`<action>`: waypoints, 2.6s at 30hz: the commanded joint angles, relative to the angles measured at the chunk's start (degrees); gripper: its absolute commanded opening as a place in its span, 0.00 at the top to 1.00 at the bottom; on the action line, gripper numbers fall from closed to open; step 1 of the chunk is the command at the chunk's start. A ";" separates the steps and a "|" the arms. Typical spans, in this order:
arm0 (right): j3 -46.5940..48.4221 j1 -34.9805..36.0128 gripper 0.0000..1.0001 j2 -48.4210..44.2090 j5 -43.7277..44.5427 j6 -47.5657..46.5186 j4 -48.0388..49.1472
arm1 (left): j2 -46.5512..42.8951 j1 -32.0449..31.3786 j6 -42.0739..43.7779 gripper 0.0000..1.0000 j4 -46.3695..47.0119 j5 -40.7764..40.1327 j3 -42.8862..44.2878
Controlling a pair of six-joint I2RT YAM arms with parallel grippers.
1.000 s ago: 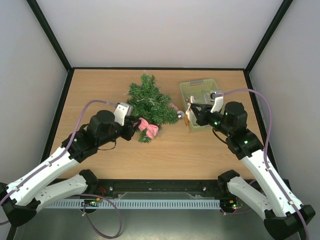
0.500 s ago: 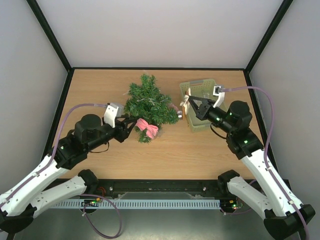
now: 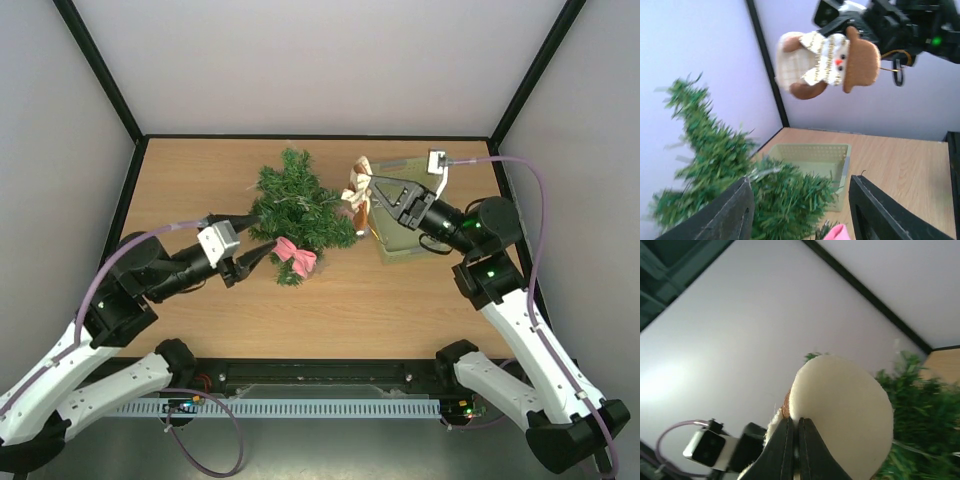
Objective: Decorate the small christmas tree
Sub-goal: Hang the decoration item on the Christmas tree.
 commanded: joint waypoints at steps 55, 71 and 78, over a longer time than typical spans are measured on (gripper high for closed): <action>-3.00 18.97 0.27 -4.52 27.52 -2.22 -8.24 | 8.00 -11.92 28.17 0.98 16.20 -28.84 9.08; -2.78 18.99 0.02 -7.45 31.76 -8.81 -16.54 | 13.89 4.09 21.89 0.98 12.94 -22.25 13.03; -0.79 18.99 0.02 -5.90 32.44 -11.53 -18.87 | 15.73 6.95 18.64 0.98 8.66 -19.83 15.30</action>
